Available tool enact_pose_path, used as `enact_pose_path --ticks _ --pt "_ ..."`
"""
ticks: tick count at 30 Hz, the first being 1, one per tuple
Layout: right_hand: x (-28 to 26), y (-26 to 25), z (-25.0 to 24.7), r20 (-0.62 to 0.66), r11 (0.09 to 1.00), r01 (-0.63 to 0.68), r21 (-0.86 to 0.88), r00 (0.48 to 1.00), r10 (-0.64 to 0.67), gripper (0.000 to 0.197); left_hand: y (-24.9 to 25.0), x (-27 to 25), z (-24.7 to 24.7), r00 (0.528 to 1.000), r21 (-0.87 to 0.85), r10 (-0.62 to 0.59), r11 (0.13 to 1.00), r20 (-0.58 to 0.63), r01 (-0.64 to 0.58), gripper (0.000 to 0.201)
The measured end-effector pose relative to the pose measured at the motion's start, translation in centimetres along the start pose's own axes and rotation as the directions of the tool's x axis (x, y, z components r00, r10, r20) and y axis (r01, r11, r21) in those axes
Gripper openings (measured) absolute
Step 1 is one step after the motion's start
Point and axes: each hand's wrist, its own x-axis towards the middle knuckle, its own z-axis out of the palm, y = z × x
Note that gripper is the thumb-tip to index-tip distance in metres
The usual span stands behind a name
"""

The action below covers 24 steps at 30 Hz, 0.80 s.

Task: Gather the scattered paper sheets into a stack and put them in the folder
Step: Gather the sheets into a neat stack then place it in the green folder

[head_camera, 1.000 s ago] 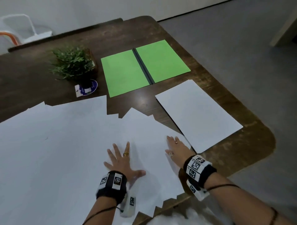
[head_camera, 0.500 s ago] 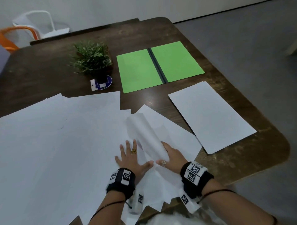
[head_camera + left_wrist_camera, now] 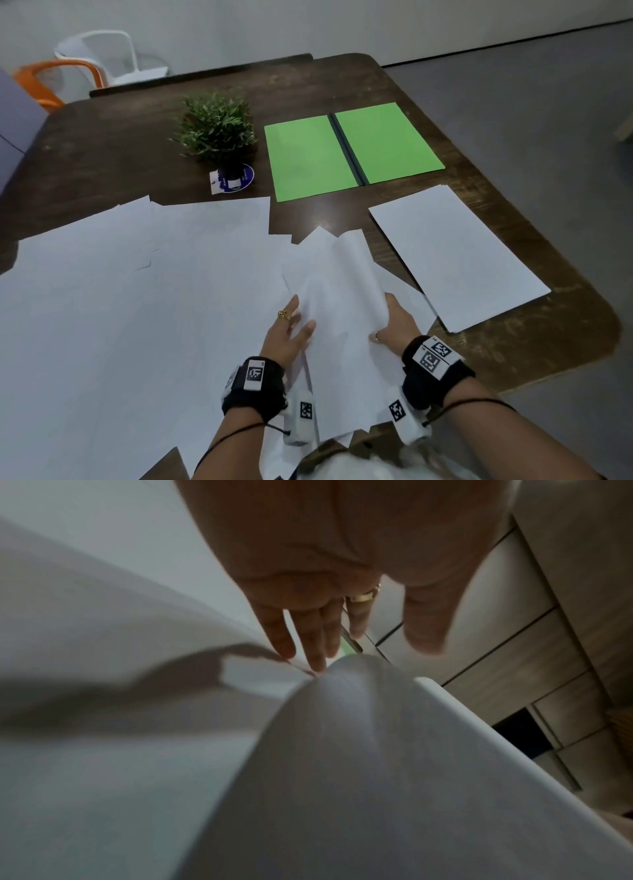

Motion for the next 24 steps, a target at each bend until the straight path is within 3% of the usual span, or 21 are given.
enact_pose_path --ticks 2,4,6,9,11,13,15,20,23,24 --pt "0.0 0.3 0.0 -0.038 0.999 0.032 0.014 0.999 -0.032 0.070 -0.8 0.5 -0.7 0.976 0.236 -0.005 0.970 -0.218 0.058 0.074" --pt "-0.2 0.3 -0.1 -0.054 0.995 0.096 0.031 0.994 -0.094 0.065 -1.3 0.6 -1.4 0.942 0.456 -0.089 0.858 -0.323 0.237 0.088" --pt "-0.7 -0.2 -0.5 -0.055 0.981 0.172 0.086 0.984 -0.168 0.060 -1.3 0.5 -1.8 0.935 0.368 -0.163 0.887 -0.314 0.279 0.094" --pt "-1.4 -1.6 -1.6 -0.042 0.951 0.276 0.142 0.961 -0.272 0.064 -0.5 0.0 -2.8 0.949 0.017 -0.146 0.987 -0.278 0.157 0.100" --pt "-1.8 -3.1 -2.4 -0.038 0.935 0.334 0.121 0.942 -0.332 0.065 0.0 -0.1 -3.8 0.943 -0.122 -0.153 0.985 -0.296 0.121 0.126" --pt "-2.2 -4.5 -3.3 -0.040 0.919 0.379 0.108 0.925 -0.377 0.064 0.5 0.2 -5.6 0.915 -0.071 -0.094 0.995 -0.392 0.072 0.138" --pt "-2.6 -5.8 -4.2 -0.071 0.901 0.412 0.134 0.911 -0.406 0.062 1.0 0.8 -7.9 0.868 0.028 -0.011 0.999 -0.496 0.029 0.132" --pt "-3.6 -8.2 -5.8 -0.176 0.850 0.472 0.235 0.881 -0.440 0.055 3.6 1.7 -12.2 0.793 0.078 0.081 0.996 -0.603 -0.043 0.136" --pt "-4.1 -9.3 -6.3 -0.151 0.825 0.503 0.258 0.865 -0.479 0.052 6.1 1.9 -14.1 0.660 0.146 0.250 0.967 -0.708 -0.209 0.131" --pt "-4.2 -9.6 -6.6 -0.137 0.818 0.513 0.260 0.858 -0.495 0.052 7.1 2.0 -14.9 0.639 0.159 0.300 0.950 -0.709 -0.270 0.127"
